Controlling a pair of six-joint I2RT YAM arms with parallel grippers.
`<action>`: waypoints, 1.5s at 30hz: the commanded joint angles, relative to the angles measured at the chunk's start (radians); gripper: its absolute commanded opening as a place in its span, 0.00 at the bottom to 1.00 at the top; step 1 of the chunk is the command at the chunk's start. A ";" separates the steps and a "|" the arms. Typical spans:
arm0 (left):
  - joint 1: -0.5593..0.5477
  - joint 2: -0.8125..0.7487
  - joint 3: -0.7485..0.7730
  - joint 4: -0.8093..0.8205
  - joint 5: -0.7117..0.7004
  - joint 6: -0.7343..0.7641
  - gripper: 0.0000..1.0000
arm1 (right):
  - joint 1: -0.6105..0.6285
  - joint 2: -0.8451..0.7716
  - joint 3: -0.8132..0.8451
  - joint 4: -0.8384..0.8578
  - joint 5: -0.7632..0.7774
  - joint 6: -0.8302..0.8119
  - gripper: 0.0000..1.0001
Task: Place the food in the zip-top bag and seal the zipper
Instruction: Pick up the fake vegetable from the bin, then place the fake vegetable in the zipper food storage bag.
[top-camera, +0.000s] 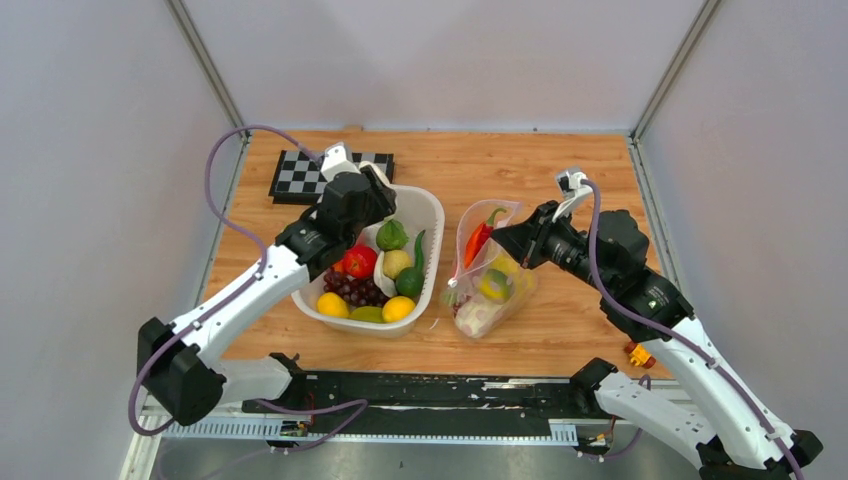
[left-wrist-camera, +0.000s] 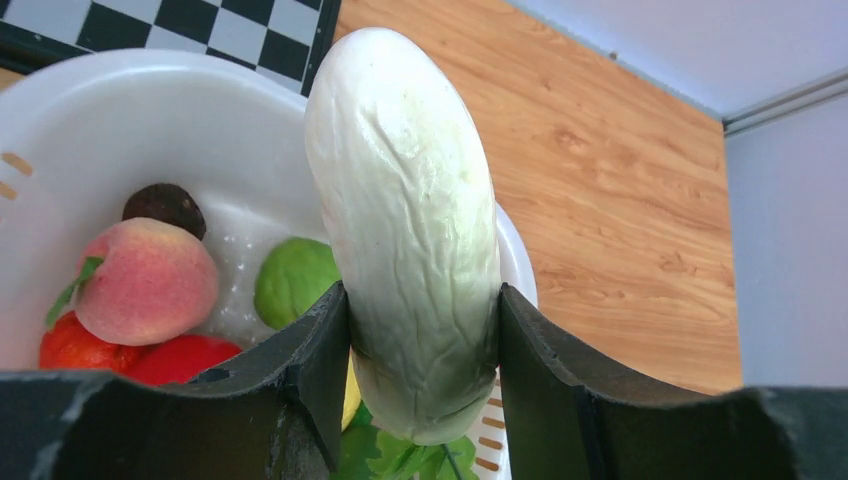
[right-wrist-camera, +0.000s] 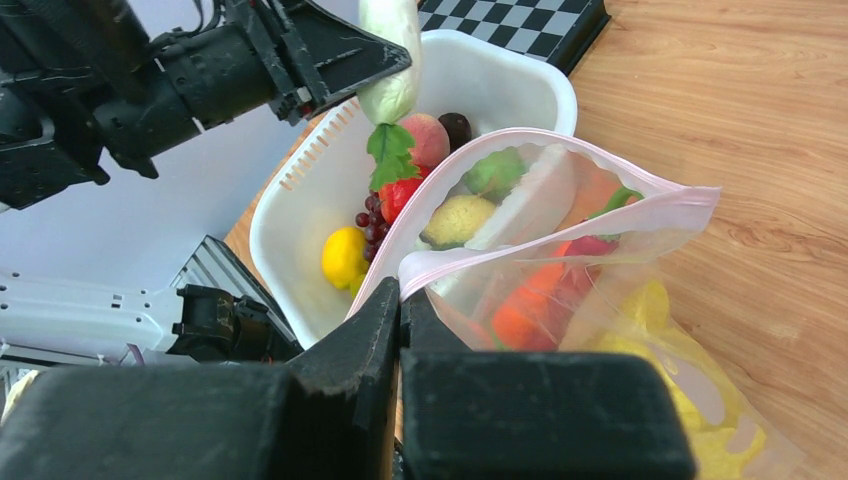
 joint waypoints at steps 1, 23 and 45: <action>-0.004 -0.068 -0.033 0.057 -0.035 0.066 0.43 | 0.004 -0.014 0.002 0.066 -0.020 0.021 0.00; -0.223 -0.149 0.032 0.561 0.279 0.139 0.45 | 0.004 -0.026 -0.017 0.081 -0.018 0.047 0.00; -0.353 -0.007 -0.139 0.828 0.273 0.149 0.52 | 0.004 -0.074 -0.030 0.083 0.028 0.067 0.00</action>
